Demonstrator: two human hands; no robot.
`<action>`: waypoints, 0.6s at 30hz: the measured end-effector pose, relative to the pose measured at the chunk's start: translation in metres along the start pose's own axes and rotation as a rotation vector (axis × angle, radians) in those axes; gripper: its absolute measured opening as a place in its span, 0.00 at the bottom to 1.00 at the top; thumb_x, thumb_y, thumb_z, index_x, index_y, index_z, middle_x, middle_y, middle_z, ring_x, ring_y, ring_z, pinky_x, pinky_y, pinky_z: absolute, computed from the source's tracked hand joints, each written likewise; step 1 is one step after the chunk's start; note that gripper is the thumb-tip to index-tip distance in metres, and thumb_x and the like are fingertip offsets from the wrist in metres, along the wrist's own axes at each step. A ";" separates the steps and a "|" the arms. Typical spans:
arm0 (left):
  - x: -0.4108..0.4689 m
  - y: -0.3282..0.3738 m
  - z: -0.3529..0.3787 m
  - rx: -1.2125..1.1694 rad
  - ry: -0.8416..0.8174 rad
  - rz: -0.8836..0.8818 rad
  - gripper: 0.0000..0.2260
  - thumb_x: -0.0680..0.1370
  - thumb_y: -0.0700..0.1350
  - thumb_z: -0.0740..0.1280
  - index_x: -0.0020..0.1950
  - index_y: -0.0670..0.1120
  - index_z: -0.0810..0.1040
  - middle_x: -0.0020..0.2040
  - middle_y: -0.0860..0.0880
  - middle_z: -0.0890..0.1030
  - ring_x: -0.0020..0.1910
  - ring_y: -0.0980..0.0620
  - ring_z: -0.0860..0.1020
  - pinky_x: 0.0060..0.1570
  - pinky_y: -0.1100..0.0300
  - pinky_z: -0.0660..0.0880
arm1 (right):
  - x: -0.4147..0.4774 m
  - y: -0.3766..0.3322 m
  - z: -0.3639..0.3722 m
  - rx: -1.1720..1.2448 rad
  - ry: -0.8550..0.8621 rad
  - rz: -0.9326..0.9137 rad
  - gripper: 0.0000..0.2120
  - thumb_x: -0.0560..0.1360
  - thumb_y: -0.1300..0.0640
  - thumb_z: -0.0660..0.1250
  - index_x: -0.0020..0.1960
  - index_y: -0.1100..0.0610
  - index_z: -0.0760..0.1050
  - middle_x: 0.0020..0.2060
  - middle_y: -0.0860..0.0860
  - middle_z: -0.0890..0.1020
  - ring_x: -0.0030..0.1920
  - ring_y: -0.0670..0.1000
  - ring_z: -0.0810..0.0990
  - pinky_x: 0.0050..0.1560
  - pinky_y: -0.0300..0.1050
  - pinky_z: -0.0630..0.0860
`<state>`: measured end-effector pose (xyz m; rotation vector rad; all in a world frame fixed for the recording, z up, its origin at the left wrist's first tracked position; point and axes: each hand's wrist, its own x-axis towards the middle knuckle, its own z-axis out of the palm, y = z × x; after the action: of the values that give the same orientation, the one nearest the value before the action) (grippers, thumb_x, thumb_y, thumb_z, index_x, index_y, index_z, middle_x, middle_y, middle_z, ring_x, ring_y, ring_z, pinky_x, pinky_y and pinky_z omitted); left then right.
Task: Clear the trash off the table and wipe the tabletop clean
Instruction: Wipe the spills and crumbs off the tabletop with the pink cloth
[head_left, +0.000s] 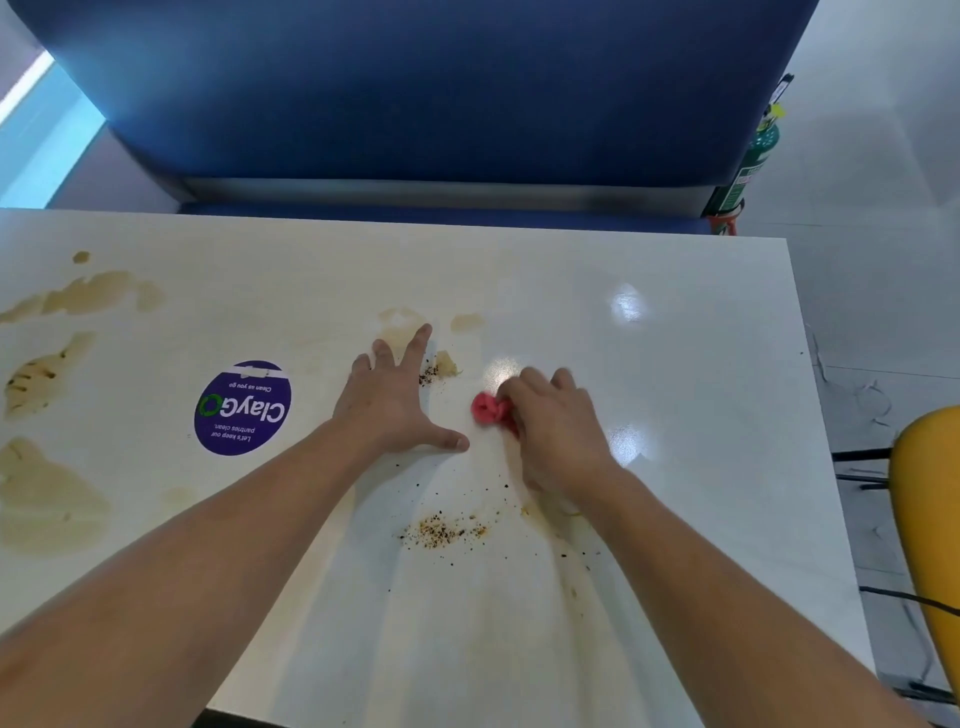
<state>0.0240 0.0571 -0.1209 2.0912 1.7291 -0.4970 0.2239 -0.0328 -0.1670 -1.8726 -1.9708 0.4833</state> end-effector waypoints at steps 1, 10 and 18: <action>0.000 0.000 0.000 -0.001 -0.001 -0.001 0.70 0.52 0.78 0.75 0.78 0.64 0.30 0.82 0.39 0.49 0.80 0.34 0.52 0.75 0.41 0.61 | -0.010 -0.003 0.002 0.011 -0.013 -0.032 0.15 0.73 0.63 0.63 0.55 0.46 0.71 0.47 0.41 0.71 0.46 0.50 0.62 0.46 0.48 0.66; -0.001 0.004 0.000 -0.037 0.001 -0.020 0.70 0.52 0.76 0.77 0.79 0.64 0.32 0.83 0.40 0.47 0.81 0.34 0.50 0.75 0.39 0.58 | 0.009 0.000 -0.023 0.494 0.015 0.346 0.14 0.81 0.47 0.55 0.62 0.49 0.73 0.54 0.46 0.71 0.60 0.51 0.67 0.61 0.49 0.67; -0.033 0.046 -0.004 -0.562 0.323 0.201 0.32 0.69 0.62 0.67 0.73 0.59 0.66 0.62 0.56 0.75 0.59 0.55 0.75 0.58 0.55 0.74 | 0.004 0.001 -0.060 0.931 0.085 0.500 0.19 0.77 0.67 0.56 0.60 0.49 0.74 0.49 0.49 0.78 0.42 0.44 0.79 0.38 0.35 0.74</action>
<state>0.0632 0.0236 -0.0982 1.9546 1.5521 0.3691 0.2544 -0.0296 -0.1153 -1.6466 -0.8970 1.1830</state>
